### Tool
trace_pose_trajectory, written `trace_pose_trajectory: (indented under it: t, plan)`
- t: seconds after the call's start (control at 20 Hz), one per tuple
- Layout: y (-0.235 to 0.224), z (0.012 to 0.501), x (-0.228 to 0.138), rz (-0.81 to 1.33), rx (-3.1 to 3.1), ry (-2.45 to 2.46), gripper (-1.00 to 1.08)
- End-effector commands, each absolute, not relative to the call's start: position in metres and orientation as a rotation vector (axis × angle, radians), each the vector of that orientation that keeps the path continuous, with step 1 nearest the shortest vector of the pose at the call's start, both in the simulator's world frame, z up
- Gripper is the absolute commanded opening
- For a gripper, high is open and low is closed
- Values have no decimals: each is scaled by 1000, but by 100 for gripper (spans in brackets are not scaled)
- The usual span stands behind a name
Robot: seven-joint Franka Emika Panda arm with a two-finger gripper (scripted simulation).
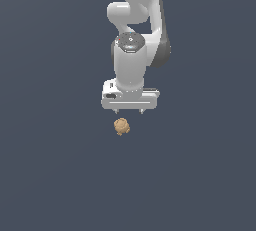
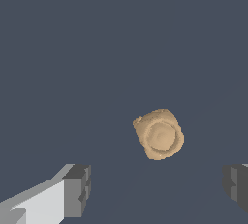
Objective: Pick up the object and move it to a goal position.
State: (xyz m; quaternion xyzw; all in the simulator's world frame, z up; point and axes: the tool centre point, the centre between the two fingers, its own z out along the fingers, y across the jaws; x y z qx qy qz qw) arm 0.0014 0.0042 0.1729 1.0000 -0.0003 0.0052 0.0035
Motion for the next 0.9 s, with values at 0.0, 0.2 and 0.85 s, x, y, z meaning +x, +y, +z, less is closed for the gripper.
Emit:
trace_pose_trajectory:
  t: [0.0,0.2,0.85]
  plan:
    - [4,173,1,16,3135,-1,100]
    - [11,177,0,13,3135,31,100]
    - [20,180,-3,6,3134,107,100]
